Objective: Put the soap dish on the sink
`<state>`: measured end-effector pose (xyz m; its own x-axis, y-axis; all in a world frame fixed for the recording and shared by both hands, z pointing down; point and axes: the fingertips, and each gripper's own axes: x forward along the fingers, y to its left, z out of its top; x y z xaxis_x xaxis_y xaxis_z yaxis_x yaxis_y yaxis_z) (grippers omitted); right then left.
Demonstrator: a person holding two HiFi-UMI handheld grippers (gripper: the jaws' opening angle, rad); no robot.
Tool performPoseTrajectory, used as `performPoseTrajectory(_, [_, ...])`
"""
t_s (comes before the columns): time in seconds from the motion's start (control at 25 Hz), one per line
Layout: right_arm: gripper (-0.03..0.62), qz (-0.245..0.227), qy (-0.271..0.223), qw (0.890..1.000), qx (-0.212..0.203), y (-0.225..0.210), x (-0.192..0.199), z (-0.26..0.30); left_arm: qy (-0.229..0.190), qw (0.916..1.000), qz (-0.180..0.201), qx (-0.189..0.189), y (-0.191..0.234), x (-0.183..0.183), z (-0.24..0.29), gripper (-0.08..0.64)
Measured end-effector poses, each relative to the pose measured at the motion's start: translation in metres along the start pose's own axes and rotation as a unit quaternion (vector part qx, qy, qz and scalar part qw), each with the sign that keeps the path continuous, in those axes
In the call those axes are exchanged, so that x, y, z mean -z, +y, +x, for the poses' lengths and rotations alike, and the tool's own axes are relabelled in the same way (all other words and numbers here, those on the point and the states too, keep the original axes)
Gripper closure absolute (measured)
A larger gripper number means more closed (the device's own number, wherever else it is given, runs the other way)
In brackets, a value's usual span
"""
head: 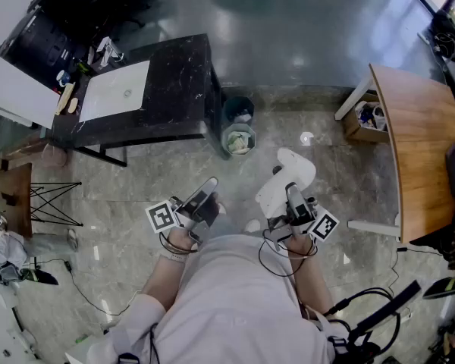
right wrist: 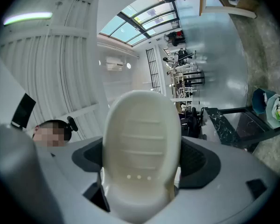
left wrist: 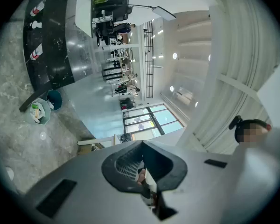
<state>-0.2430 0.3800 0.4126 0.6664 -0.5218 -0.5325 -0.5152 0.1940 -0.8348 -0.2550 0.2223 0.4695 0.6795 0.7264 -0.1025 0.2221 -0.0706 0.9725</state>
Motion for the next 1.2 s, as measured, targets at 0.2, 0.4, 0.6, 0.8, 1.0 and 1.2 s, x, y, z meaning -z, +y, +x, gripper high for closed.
performPoseTrajectory(0.2, [0.141, -0.002, 0.003, 1.0, 0.003, 0.0, 0.0, -0.007, -0.004, 1.0, 0.005, -0.004, 0.005, 0.001, -0.003, 0.552])
performPoseTrajectory(0.4, [0.141, -0.007, 0.004, 1.0, 0.01, -0.003, -0.004, -0.009, -0.009, 1.0, 0.0, -0.003, 0.011, -0.002, -0.002, 0.552])
performPoseTrajectory(0.6, [0.141, -0.008, 0.004, 1.0, 0.017, -0.015, -0.012, -0.004, -0.011, 0.9999, -0.01, -0.004, 0.022, -0.009, 0.006, 0.552])
performPoseTrajectory(0.8, [0.141, -0.013, 0.006, 1.0, 0.022, -0.03, -0.017, 0.012, -0.012, 0.9997, -0.016, -0.011, 0.036, -0.029, 0.012, 0.552])
performPoseTrajectory(1.0, [0.141, -0.012, 0.007, 0.999, 0.034, -0.054, -0.022, 0.037, -0.013, 0.9995, -0.026, -0.012, 0.051, -0.062, 0.026, 0.552])
performPoseTrajectory(1.2, [0.141, -0.014, 0.005, 0.999, 0.051, -0.078, -0.036, 0.068, -0.011, 0.9989, -0.042, -0.018, 0.067, -0.099, 0.045, 0.552])
